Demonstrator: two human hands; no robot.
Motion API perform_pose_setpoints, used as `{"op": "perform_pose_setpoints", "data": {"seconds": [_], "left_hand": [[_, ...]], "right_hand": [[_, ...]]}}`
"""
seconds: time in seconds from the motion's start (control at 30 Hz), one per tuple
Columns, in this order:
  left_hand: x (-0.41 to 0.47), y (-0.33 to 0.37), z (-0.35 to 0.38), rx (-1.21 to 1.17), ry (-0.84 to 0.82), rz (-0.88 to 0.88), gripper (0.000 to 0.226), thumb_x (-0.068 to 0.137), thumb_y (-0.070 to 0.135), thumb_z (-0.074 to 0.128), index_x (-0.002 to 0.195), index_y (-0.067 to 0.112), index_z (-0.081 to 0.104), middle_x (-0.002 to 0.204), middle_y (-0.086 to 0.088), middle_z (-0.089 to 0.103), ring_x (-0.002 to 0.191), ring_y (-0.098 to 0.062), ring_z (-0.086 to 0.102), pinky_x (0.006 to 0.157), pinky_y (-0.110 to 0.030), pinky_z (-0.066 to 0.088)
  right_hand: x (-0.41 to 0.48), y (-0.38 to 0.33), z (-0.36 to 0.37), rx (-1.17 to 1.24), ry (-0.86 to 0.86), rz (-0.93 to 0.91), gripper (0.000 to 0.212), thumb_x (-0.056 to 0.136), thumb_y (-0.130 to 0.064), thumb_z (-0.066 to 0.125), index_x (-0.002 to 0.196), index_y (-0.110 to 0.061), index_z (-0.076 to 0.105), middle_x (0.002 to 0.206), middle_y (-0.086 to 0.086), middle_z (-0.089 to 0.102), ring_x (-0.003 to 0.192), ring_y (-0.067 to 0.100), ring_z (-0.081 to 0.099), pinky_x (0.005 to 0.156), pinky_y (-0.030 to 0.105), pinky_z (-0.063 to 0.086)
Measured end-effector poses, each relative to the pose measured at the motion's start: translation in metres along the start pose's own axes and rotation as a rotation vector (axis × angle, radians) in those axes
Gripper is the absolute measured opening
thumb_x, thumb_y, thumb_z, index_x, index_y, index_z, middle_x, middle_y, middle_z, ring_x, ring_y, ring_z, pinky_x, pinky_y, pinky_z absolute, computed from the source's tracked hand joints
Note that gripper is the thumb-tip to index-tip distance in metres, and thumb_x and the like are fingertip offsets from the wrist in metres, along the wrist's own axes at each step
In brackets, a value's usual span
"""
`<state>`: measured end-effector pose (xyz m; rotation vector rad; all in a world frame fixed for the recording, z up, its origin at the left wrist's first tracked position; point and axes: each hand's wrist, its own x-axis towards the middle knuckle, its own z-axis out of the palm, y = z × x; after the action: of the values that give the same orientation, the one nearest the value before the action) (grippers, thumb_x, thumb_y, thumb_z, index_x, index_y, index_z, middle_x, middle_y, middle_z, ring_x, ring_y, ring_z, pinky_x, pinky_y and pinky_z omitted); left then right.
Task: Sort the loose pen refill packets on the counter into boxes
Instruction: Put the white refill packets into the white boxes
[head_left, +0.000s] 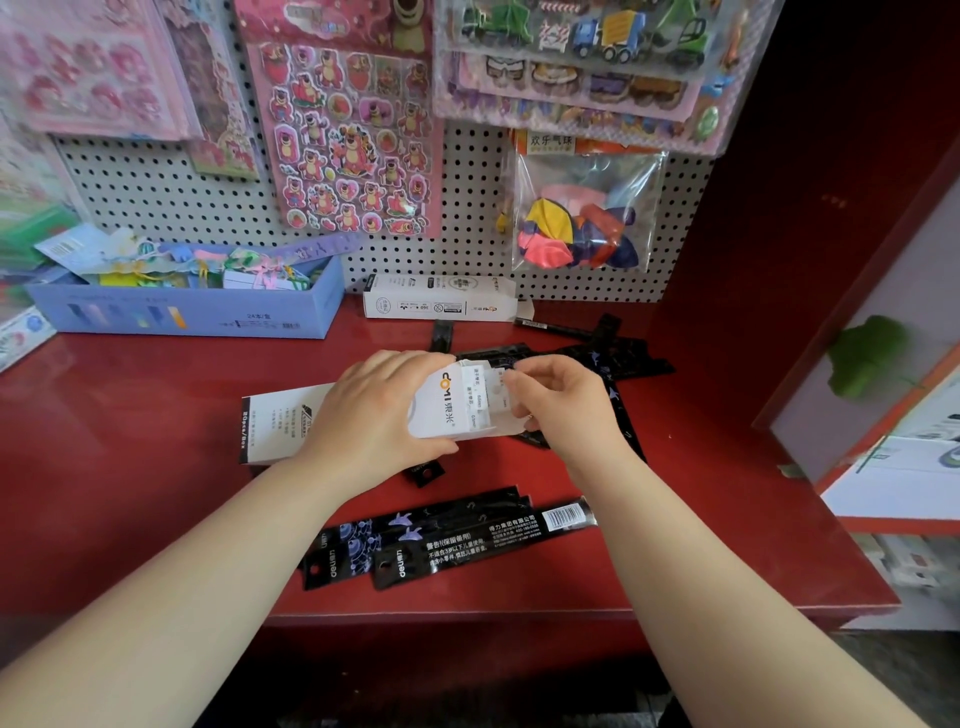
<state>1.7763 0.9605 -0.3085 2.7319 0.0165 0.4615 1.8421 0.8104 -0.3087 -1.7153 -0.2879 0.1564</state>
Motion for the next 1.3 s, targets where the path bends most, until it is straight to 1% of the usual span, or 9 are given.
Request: {"op": "perform_pose_setpoints", "data": {"seconds": [0.1,0.33,0.47,0.63,0.77,0.87,1.07,1.2,1.3], "left_hand": [[0.0,0.0,0.0,0.008,-0.017,0.006,0.078,0.064,0.034,0.077,0.132,0.022,0.042,0.134,0.004,0.049,0.126,-0.018,0.038,0.101,-0.029,0.026],[0.001,0.001,0.002,-0.01,-0.012,0.02,0.078,0.063,0.033,0.078,0.131,0.023,0.042,0.133,0.005,0.049,0.124,-0.017,0.039,0.099,-0.027,0.026],[0.002,0.001,0.004,-0.026,0.004,0.029,0.078,0.062,0.031,0.079,0.13,0.021,0.044,0.131,0.003,0.052,0.123,-0.019,0.041,0.101,-0.03,0.027],[0.003,-0.002,0.004,-0.005,-0.02,0.028,0.079,0.065,0.037,0.076,0.134,0.026,0.039,0.136,0.007,0.046,0.127,-0.015,0.036,0.103,-0.028,0.024],[0.004,-0.002,0.004,0.017,-0.023,0.027,0.08,0.065,0.038,0.075,0.134,0.025,0.038,0.137,0.007,0.045,0.127,-0.014,0.035,0.104,-0.028,0.024],[0.002,-0.001,0.006,0.014,-0.011,0.039,0.079,0.064,0.035,0.077,0.132,0.023,0.041,0.134,0.005,0.048,0.125,-0.018,0.039,0.102,-0.03,0.027],[0.004,-0.003,0.004,0.019,0.001,0.015,0.078,0.064,0.034,0.077,0.133,0.023,0.041,0.134,0.005,0.048,0.125,-0.016,0.038,0.1,-0.028,0.026],[0.004,-0.004,0.004,0.046,-0.058,0.033,0.082,0.067,0.04,0.073,0.137,0.027,0.033,0.14,0.007,0.041,0.129,-0.013,0.033,0.104,-0.027,0.023],[0.003,-0.012,0.003,0.11,-0.133,0.032,0.084,0.072,0.038,0.069,0.14,0.03,0.021,0.145,0.009,0.03,0.133,-0.012,0.027,0.107,-0.024,0.017]], "right_hand": [[0.001,0.001,0.0,-0.038,-0.009,0.04,0.015,0.086,-0.013,0.058,0.072,-0.019,0.057,0.065,-0.003,0.055,0.059,0.006,0.05,0.058,0.019,0.043],[0.003,-0.002,0.006,0.003,-0.071,0.044,0.027,0.086,-0.005,0.056,0.062,-0.016,0.059,0.06,-0.001,0.058,0.035,-0.003,0.05,0.04,0.008,0.039],[0.004,-0.003,0.01,0.037,-0.122,0.082,0.024,0.087,-0.005,0.054,0.065,-0.013,0.062,0.062,0.002,0.06,0.037,0.0,0.052,0.043,0.012,0.045],[0.003,0.004,0.007,0.133,-0.119,0.097,0.021,0.091,-0.015,0.051,0.078,-0.011,0.067,0.071,0.004,0.066,0.062,0.012,0.061,0.053,0.015,0.052],[-0.002,0.009,0.008,0.085,-0.105,0.025,0.02,0.082,-0.008,0.063,0.063,-0.015,0.061,0.061,-0.003,0.057,0.053,0.001,0.053,0.055,0.012,0.045],[-0.002,0.009,0.012,0.05,-0.097,0.022,0.029,0.08,-0.003,0.065,0.055,-0.015,0.055,0.059,-0.002,0.056,0.039,-0.005,0.05,0.046,0.009,0.04],[0.003,0.002,0.017,0.047,-0.139,0.032,0.027,0.08,-0.001,0.063,0.056,-0.01,0.056,0.063,-0.001,0.058,0.037,-0.01,0.052,0.04,0.005,0.038],[0.004,0.007,0.013,0.053,-0.157,0.06,0.026,0.083,-0.003,0.061,0.059,-0.012,0.055,0.061,0.0,0.056,0.044,-0.001,0.052,0.043,0.008,0.039],[0.006,0.015,0.01,0.114,-0.127,0.101,0.025,0.085,-0.006,0.059,0.061,-0.013,0.056,0.073,0.009,0.057,0.069,0.021,0.05,0.062,0.021,0.042]]}}
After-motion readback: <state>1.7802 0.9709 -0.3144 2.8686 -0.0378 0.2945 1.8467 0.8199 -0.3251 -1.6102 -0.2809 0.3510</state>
